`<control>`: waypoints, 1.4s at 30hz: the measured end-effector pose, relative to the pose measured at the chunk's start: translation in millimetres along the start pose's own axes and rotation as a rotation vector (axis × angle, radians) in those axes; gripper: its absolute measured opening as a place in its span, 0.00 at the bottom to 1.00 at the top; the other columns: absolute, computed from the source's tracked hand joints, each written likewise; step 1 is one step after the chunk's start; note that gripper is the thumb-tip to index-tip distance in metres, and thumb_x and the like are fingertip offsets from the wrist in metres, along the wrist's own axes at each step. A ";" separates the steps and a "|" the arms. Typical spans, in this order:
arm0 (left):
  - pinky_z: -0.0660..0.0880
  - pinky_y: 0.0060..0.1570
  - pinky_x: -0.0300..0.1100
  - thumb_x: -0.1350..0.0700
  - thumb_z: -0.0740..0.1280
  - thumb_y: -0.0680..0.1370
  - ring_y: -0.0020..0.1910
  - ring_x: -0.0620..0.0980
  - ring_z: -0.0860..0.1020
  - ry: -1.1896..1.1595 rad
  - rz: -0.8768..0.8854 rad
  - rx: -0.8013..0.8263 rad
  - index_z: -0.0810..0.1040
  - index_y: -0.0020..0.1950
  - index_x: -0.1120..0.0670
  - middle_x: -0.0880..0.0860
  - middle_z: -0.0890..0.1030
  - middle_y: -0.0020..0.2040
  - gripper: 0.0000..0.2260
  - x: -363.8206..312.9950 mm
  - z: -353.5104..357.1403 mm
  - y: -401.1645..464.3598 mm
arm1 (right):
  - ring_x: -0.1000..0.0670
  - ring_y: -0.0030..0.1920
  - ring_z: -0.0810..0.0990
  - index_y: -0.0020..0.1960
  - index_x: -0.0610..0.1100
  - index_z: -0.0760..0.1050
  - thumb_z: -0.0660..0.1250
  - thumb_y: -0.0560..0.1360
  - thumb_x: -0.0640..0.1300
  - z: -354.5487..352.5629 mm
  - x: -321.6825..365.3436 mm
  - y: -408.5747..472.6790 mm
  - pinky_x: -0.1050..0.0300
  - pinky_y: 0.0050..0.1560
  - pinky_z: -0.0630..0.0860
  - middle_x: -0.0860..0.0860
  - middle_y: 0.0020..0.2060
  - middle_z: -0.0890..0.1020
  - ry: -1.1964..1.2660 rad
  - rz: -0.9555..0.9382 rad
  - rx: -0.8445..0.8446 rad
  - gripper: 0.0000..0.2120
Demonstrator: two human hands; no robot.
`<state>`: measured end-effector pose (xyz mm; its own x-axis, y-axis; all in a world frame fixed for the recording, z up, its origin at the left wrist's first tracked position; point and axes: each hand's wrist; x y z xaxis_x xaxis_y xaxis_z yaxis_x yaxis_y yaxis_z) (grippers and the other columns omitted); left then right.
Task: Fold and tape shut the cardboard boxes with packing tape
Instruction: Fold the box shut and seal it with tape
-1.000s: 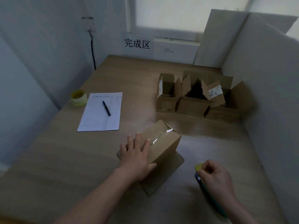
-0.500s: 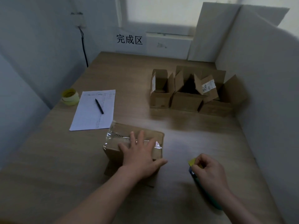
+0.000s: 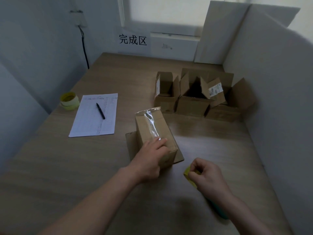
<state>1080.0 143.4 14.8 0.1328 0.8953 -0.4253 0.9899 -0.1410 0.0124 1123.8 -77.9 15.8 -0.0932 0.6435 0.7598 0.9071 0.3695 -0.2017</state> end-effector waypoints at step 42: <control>0.63 0.30 0.44 0.58 0.69 0.77 0.27 0.47 0.65 -0.422 -0.683 -0.679 0.61 0.27 0.50 0.47 0.64 0.25 0.23 -8.0 36.3 -41.1 | 0.57 0.44 0.79 0.67 0.60 0.73 0.58 0.73 0.71 -29.6 21.5 94.1 0.60 0.39 0.70 0.58 0.48 0.83 -0.825 -0.443 0.110 0.28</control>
<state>1036.5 126.7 -15.2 -0.3622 0.4568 -0.8125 0.6849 0.7217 0.1004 1219.3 -49.2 31.4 -0.7199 0.6849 0.1126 0.6793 0.7286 -0.0881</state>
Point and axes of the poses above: each hand's wrist, its own y-axis towards the middle knuckle, its own z-axis out of the palm, x = y × z
